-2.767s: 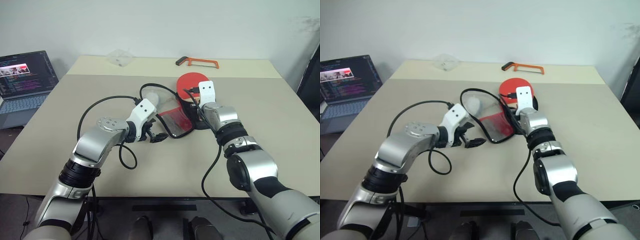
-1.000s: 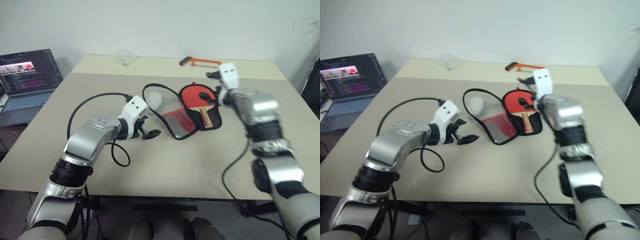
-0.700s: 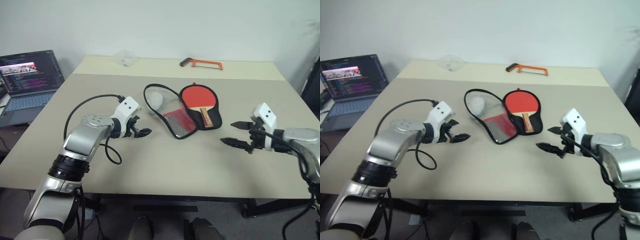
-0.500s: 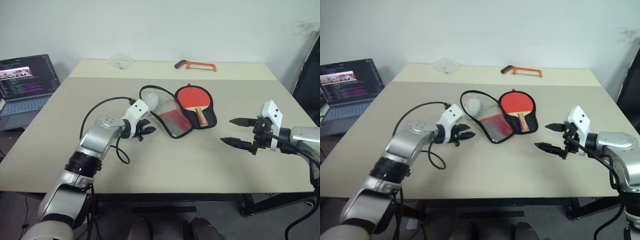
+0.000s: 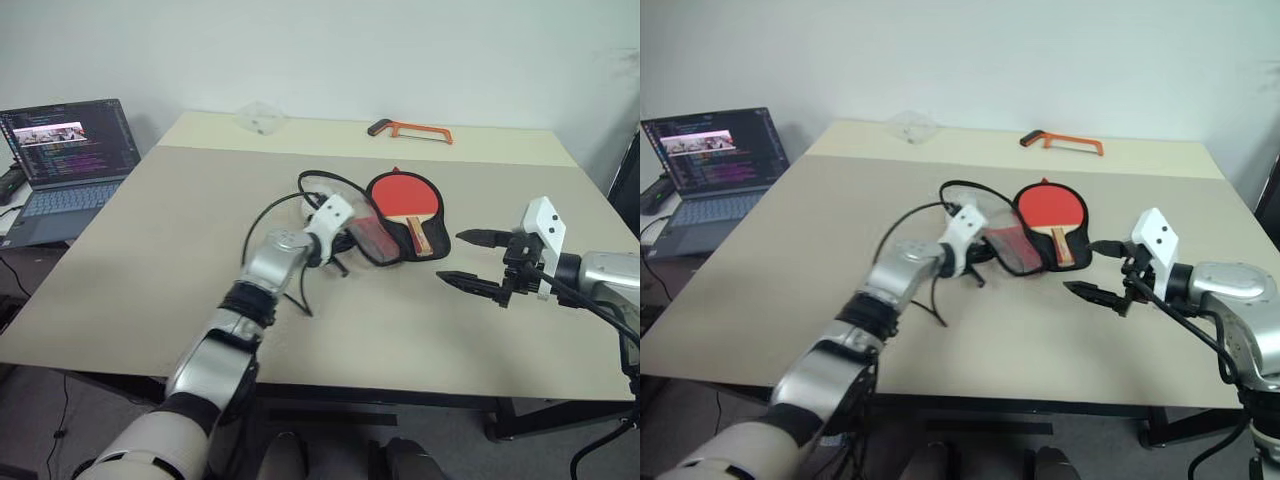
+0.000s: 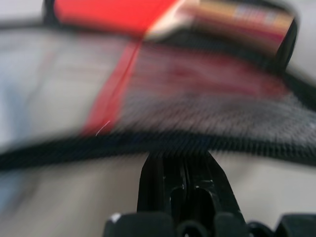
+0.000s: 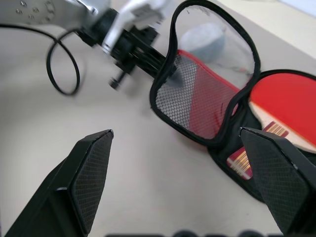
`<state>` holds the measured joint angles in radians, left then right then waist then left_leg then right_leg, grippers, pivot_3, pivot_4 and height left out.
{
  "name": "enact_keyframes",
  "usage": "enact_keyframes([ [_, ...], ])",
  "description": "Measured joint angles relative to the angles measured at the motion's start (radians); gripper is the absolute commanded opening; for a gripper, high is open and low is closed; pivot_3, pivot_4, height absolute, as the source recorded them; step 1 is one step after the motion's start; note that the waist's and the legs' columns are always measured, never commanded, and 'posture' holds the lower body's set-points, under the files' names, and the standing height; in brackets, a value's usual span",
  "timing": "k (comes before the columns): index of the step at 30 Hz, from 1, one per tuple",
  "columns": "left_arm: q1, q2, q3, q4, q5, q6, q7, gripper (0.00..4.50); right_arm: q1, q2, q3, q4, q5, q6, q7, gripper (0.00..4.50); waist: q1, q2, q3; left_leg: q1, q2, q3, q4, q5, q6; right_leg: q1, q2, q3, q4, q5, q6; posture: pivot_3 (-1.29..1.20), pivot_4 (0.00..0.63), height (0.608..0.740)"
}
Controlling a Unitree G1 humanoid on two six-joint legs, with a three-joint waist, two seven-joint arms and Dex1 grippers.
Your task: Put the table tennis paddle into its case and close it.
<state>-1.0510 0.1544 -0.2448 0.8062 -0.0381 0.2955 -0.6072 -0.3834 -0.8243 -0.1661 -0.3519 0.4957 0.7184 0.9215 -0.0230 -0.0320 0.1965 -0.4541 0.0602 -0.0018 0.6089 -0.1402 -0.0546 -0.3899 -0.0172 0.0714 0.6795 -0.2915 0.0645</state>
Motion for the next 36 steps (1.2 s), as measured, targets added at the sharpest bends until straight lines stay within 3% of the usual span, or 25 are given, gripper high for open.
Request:
enact_keyframes([
  [6, -0.179, -0.171, 0.095, 0.207, -0.002, -0.213, 0.135, 0.02, 0.002, -0.01, -0.089, -0.031, 0.036, 0.034, -0.066, 4.5, -0.002, 0.0, 0.0, 0.0, 0.0, 0.0, -0.001, 0.0, 0.0, 0.0, 0.0, 0.0, 0.0, 0.0, 0.001, 0.0, 0.15, 0.74],
  [11, -0.205, -0.249, 0.091, 0.374, 0.068, -0.28, 0.286, 0.02, -0.007, -0.023, -0.167, -0.049, 0.087, 0.075, -0.119, 4.5, -0.013, 0.0, 0.0, 0.002, 0.0, 0.0, -0.001, 0.0, 0.0, 0.0, 0.0, 0.001, 0.001, -0.001, 0.002, 0.0, 0.15, 0.74],
  [15, -0.16, -0.214, 0.114, 0.381, 0.074, -0.277, 0.249, 0.02, -0.059, 0.01, -0.187, -0.032, 0.147, 0.174, -0.213, 4.5, -0.023, 0.0, 0.0, 0.003, 0.0, 0.0, -0.001, 0.0, 0.0, 0.0, 0.001, 0.001, 0.002, 0.0, 0.001, 0.0, 0.15, 0.74],
  [19, -0.111, -0.073, 0.135, 0.231, 0.064, -0.226, 0.129, 0.02, -0.144, 0.135, -0.188, 0.109, 0.147, 0.255, -0.384, 4.5, -0.033, 0.001, 0.0, 0.003, 0.001, 0.0, -0.001, 0.0, 0.0, 0.0, 0.001, 0.001, 0.002, 0.002, -0.001, 0.0, 0.15, 0.74],
  [25, 0.085, 0.193, 0.172, -0.208, 0.007, 0.012, -0.062, 2.02, -0.324, 0.381, -0.249, 0.456, 0.161, 0.324, -0.619, 4.5, -0.034, 0.002, 0.0, 0.003, 0.001, 0.0, -0.004, 0.001, 0.0, 0.0, 0.001, 0.0, 0.003, 0.003, -0.003, 0.0, 0.15, 0.74],
  [32, 0.262, 0.407, 0.211, -0.599, -0.126, 0.215, -0.272, 4.46, -0.506, 0.438, -0.369, 0.88, 0.163, 0.287, -0.752, 4.5, -0.007, 0.002, 0.0, 0.002, 0.001, 0.001, -0.005, 0.0, 0.0, 0.0, -0.001, -0.001, 0.001, 0.003, -0.003, 0.0, 0.15, 0.74],
  [36, 0.361, 0.532, 0.257, -0.753, -0.211, 0.312, -0.353, 4.46, -0.521, 0.441, -0.402, 0.995, 0.164, 0.257, -0.753, 4.5, -0.015, 0.002, 0.0, 0.002, 0.001, 0.001, -0.005, 0.0, 0.0, 0.0, -0.001, 0.0, 0.001, 0.003, -0.003, 0.0, 0.15, 0.74],
])
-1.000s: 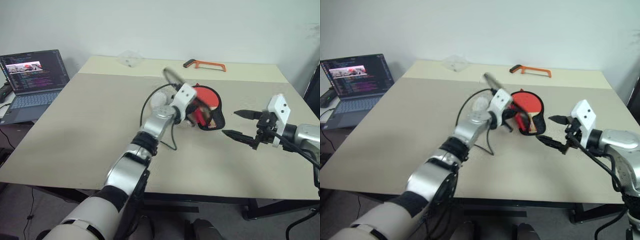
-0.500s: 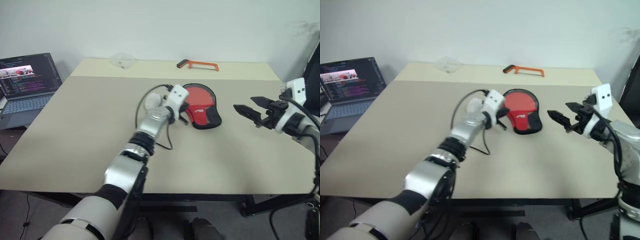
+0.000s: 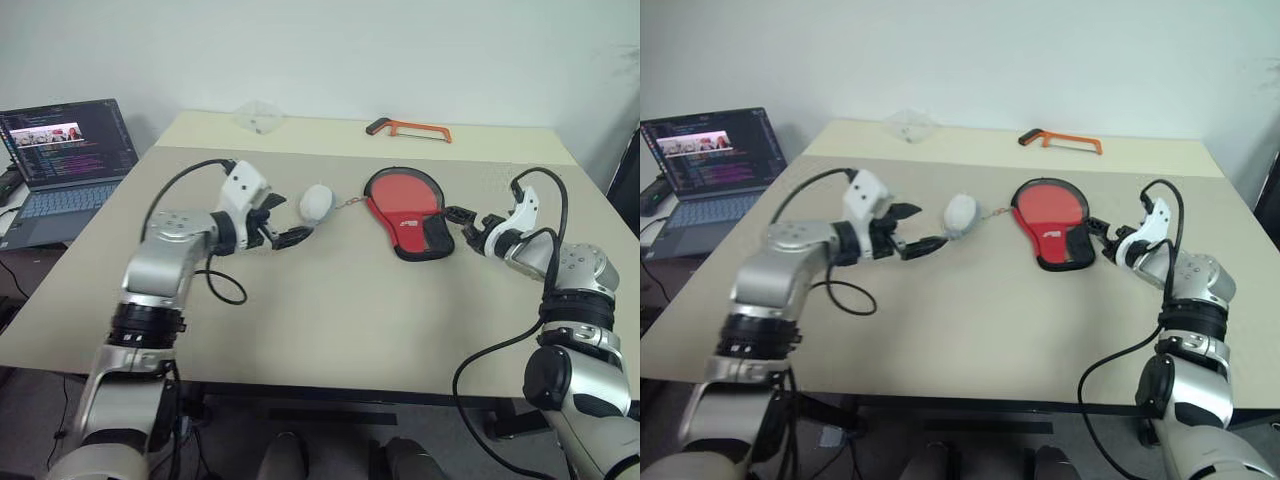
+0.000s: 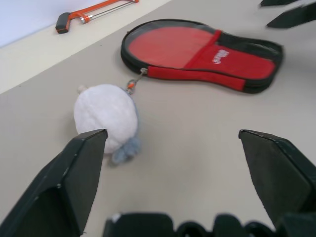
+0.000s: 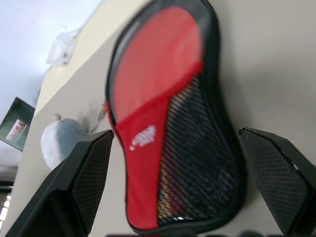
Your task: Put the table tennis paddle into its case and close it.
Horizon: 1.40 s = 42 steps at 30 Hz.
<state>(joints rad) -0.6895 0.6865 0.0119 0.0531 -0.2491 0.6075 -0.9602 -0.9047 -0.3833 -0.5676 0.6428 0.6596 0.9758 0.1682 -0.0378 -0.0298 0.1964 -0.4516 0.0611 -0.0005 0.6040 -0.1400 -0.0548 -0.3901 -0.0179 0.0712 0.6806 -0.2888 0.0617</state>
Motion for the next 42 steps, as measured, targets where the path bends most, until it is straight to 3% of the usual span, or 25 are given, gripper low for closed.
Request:
enact_keyframes([
  [5, 0.132, 0.084, 0.015, -0.11, -0.035, 0.047, -0.052, 4.46, -0.005, 0.0, -0.019, 0.08, -0.001, -0.036, 0.005, 4.5, -0.008, 0.0, 0.0, 0.0, 0.001, 0.0, 0.0, 0.0, 0.0, 0.0, 0.001, 0.0, 0.0, 0.0, 0.0, 0.0, 0.15, 0.74],
  [13, 0.147, 0.053, -0.002, -0.182, -0.047, 0.085, 0.009, 4.46, -0.01, 0.065, 0.009, 0.116, -0.001, -0.061, 0.05, 4.5, -0.018, 0.0, 0.0, 0.0, 0.002, 0.0, 0.002, 0.0, 0.0, 0.0, 0.002, 0.0, 0.0, 0.0, 0.0, 0.0, 0.15, 0.74],
  [31, 0.125, 0.032, -0.048, -0.163, -0.057, 0.076, 0.035, 4.46, -0.01, 0.162, 0.011, 0.081, 0.022, -0.039, 0.056, 4.5, -0.023, 0.0, 0.0, 0.0, 0.003, 0.0, 0.002, 0.0, 0.0, 0.0, 0.003, 0.001, 0.0, 0.0, 0.0, 0.0, 0.15, 0.74],
  [34, 0.111, 0.025, -0.057, -0.158, -0.051, 0.063, 0.036, 4.5, -0.014, 0.167, 0.011, 0.112, 0.02, -0.08, 0.059, 3.97, -0.023, 0.0, 0.0, 0.0, 0.003, 0.0, 0.002, 0.0, 0.0, 0.0, 0.003, 0.001, 0.0, 0.0, 0.0, 0.0, 0.15, 0.74],
  [42, 0.11, 0.017, -0.068, -0.147, -0.04, 0.041, 0.036, 4.5, -0.019, 0.17, 0.033, 0.167, -0.012, -0.136, 0.051, 1.15, -0.025, 0.0, 0.0, 0.001, 0.003, 0.0, 0.001, 0.0, 0.0, 0.0, 0.004, 0.001, 0.0, 0.0, -0.001, 0.0, 0.15, 0.74],
])
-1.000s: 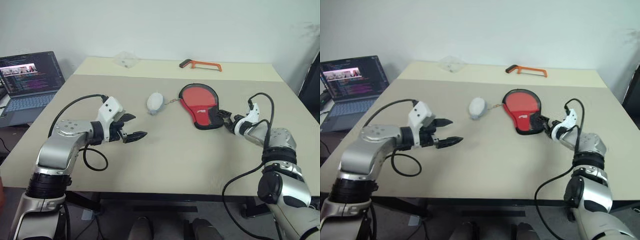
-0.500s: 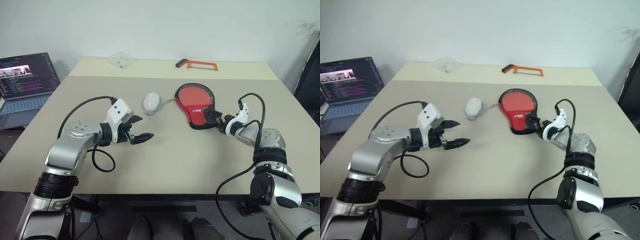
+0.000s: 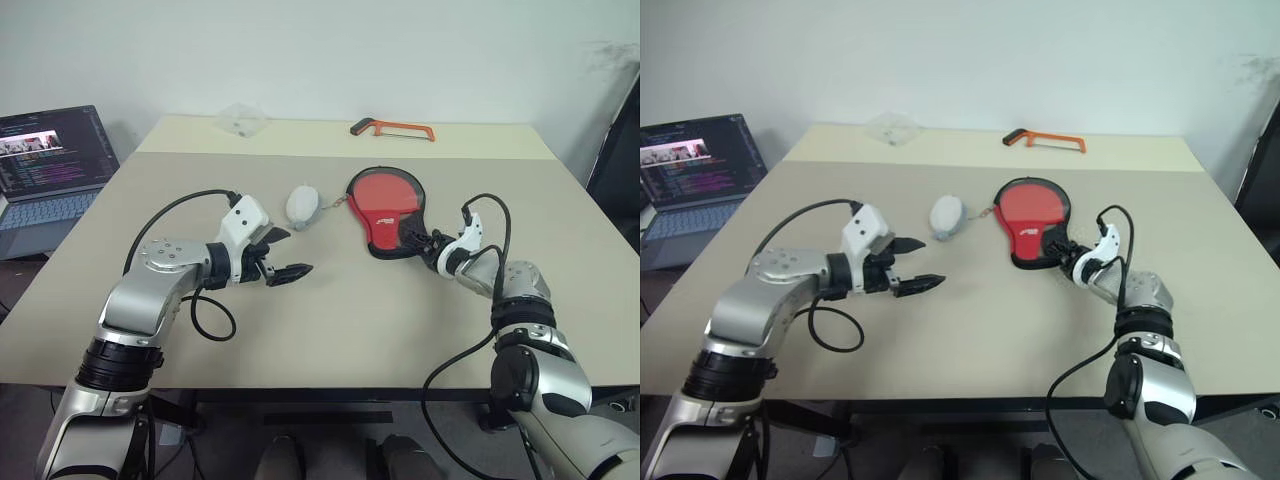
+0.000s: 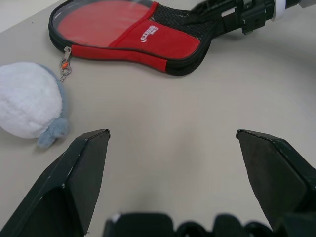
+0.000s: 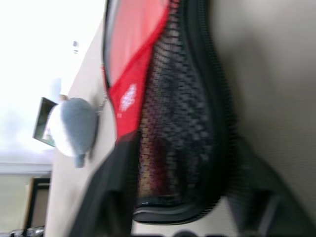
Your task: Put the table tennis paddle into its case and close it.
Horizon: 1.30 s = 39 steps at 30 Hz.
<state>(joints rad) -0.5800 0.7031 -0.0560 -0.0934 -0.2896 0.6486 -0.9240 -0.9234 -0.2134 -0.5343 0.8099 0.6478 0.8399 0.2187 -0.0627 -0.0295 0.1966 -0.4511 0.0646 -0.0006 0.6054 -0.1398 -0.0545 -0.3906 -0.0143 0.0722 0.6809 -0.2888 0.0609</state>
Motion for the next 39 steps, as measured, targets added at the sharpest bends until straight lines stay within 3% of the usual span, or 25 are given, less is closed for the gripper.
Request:
enact_keyframes([
  [3, 0.0, -0.002, -0.005, 0.012, 0.004, -0.003, 0.001, 4.5, -0.006, 0.005, 0.013, -0.018, 0.0, 0.017, -0.001, 0.12, 0.0, -0.001, -0.001, 0.001, 0.0, 0.0, 0.0, 0.0, 0.0, 0.001, 0.0, 0.0, 0.0, 0.0, 0.0, 0.0, 0.15, 0.74],
  [4, 0.0, -0.004, -0.007, 0.013, 0.005, -0.005, 0.001, 4.5, -0.002, 0.008, 0.022, -0.034, 0.0, 0.032, -0.001, 0.05, -0.001, -0.002, -0.001, 0.001, 0.0, 0.0, 0.001, 0.0, 0.0, 0.001, 0.0, 0.0, 0.0, 0.001, 0.0, 0.0, 0.15, 0.74],
  [7, 0.001, -0.006, -0.011, 0.016, 0.006, -0.008, 0.001, 4.5, 0.046, 0.026, 0.06, -0.137, 0.001, 0.095, 0.001, 0.05, 0.0, -0.002, -0.001, 0.001, 0.0, -0.001, 0.0, 0.0, 0.0, 0.001, 0.0, 0.0, 0.0, 0.001, -0.001, 0.0, 0.15, 0.74],
  [16, 0.001, 0.002, -0.025, 0.032, 0.013, -0.013, -0.016, 4.5, 0.388, 0.075, 0.15, -0.778, 0.143, 0.504, -0.029, 0.05, 0.005, -0.003, -0.003, 0.002, 0.001, -0.003, -0.012, 0.0, 0.0, -0.002, 0.001, -0.004, 0.0, -0.004, -0.008, 0.0, 0.15, 0.74],
  [23, -0.016, 0.014, -0.059, 0.059, 0.023, -0.013, -0.062, 4.5, 0.605, 0.131, 0.141, -1.1, 0.26, 0.691, -0.093, 0.05, 0.006, -0.004, -0.004, 0.001, 0.002, -0.005, -0.013, -0.001, 0.0, -0.002, 0.002, -0.006, 0.001, -0.006, -0.01, 0.0, 0.15, 0.74],
  [33, -0.057, 0.02, -0.086, 0.096, 0.043, -0.022, -0.107, 4.5, 0.863, 0.112, 0.189, -1.306, 0.517, 0.706, -0.215, 0.05, 0.006, -0.009, -0.007, 0.001, 0.002, -0.007, -0.013, -0.001, 0.0, -0.001, 0.002, -0.007, 0.0, -0.008, -0.007, 0.0, 0.15, 0.74],
  [39, -0.075, 0.022, -0.094, 0.119, 0.056, -0.027, -0.121, 4.5, 0.903, 0.083, 0.21, -1.316, 0.603, 0.715, -0.259, 0.05, 0.006, -0.009, -0.008, 0.002, 0.002, -0.008, -0.013, -0.001, 0.0, -0.001, 0.002, -0.008, 0.0, -0.009, -0.007, 0.0, 0.15, 0.74],
])
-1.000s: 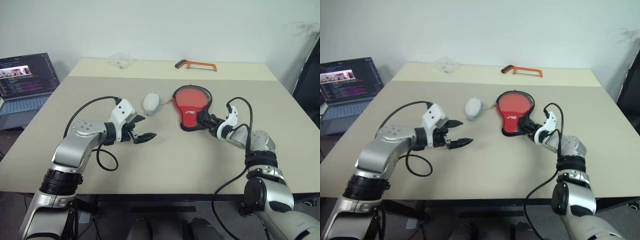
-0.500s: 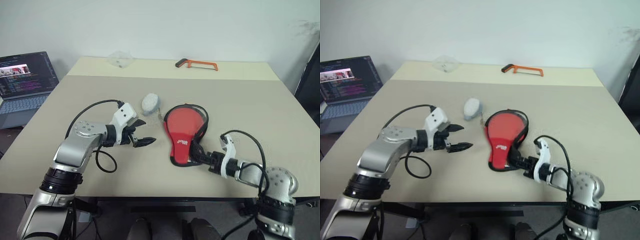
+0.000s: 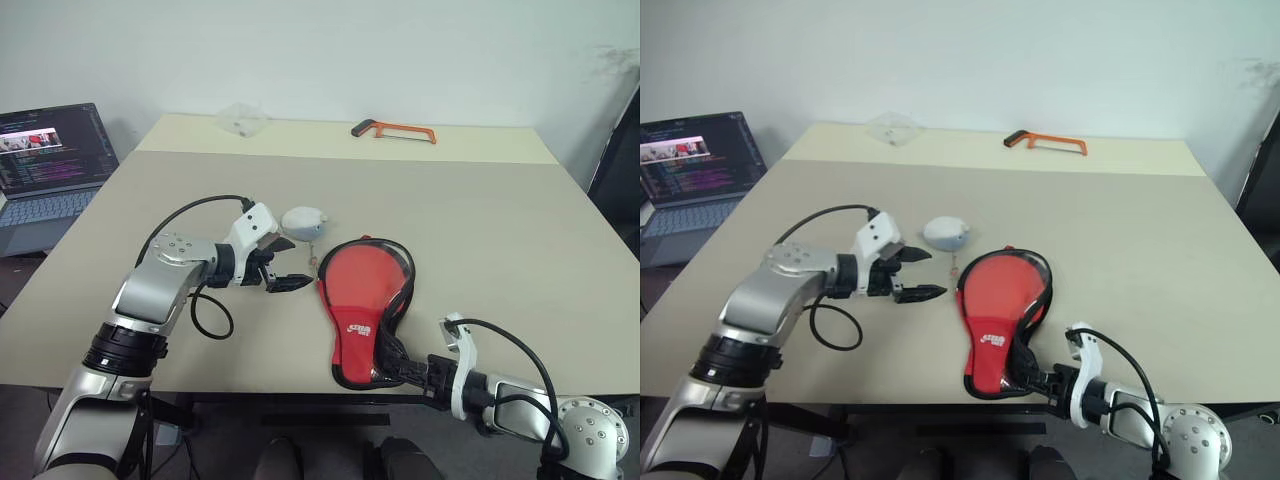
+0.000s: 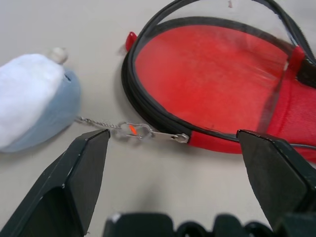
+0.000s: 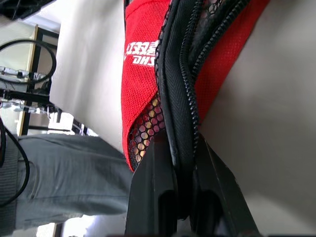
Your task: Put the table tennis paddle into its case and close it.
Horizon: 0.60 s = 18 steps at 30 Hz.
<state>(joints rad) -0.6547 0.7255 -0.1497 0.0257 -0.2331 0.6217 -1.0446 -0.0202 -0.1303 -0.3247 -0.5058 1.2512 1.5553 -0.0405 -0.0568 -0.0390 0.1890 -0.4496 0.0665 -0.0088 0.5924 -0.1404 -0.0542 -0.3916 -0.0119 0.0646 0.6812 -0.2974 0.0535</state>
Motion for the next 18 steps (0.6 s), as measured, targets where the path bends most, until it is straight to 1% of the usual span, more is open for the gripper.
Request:
enact_keyframes([
  [6, -0.008, 0.0, -0.001, 0.005, 0.008, -0.001, 0.0, 4.5, -0.01, -0.012, 0.018, 0.011, 0.031, 0.001, -0.033, 0.05, 0.0, 0.0, 0.0, 0.0, 0.0, 0.0, 0.0, 0.0, 0.0, 0.0, 0.0, 0.0, 0.0, 0.0, 0.0, 0.0, 0.15, 0.74],
  [9, -0.011, -0.003, -0.001, 0.015, 0.012, -0.007, 0.002, 4.5, -0.04, -0.058, 0.055, 0.011, 0.024, -0.001, -0.033, 0.05, 0.0, 0.0, 0.0, 0.0, 0.0, 0.0, 0.0, 0.0, 0.0, 0.0, 0.0, 0.0, 0.0, 0.0, 0.0, 0.0, 0.15, 0.74],
  [10, -0.012, -0.004, -0.001, 0.017, 0.014, -0.012, 0.004, 4.5, -0.049, -0.074, 0.068, 0.011, 0.018, -0.005, -0.028, 0.5, 0.0, 0.0, 0.0, 0.0, 0.0, 0.0, 0.001, 0.0, 0.0, 0.0, 0.0, 0.0, 0.0, 0.0, 0.0, 0.0, 0.15, 0.74],
  [11, -0.013, -0.005, -0.001, 0.018, 0.015, -0.016, 0.005, 4.5, -0.052, -0.085, 0.076, 0.012, 0.016, -0.011, -0.025, 0.67, 0.001, 0.0, 0.0, 0.0, 0.0, 0.0, 0.001, 0.0, 0.0, 0.0, 0.0, 0.0, 0.0, 0.0, 0.0, 0.0, 0.15, 0.74],
  [14, -0.013, -0.011, -0.002, 0.02, 0.018, -0.019, 0.008, 4.5, -0.057, -0.131, 0.091, 0.027, 0.027, -0.019, 0.006, 1.54, 0.001, 0.0, 0.0, 0.0, 0.0, 0.0, 0.001, 0.0, 0.0, 0.0, 0.0, 0.001, 0.0, 0.0, 0.0, 0.0, 0.15, 0.74],
  [18, -0.022, -0.025, -0.002, 0.028, 0.021, -0.029, 0.009, 4.5, -0.079, -0.208, 0.117, 0.023, 0.055, -0.028, 0.062, 2.95, 0.003, 0.0, 0.0, 0.0, 0.0, 0.0, 0.002, 0.0, 0.0, 0.001, 0.0, 0.001, 0.0, 0.0, 0.0, 0.0, 0.15, 0.74],
])
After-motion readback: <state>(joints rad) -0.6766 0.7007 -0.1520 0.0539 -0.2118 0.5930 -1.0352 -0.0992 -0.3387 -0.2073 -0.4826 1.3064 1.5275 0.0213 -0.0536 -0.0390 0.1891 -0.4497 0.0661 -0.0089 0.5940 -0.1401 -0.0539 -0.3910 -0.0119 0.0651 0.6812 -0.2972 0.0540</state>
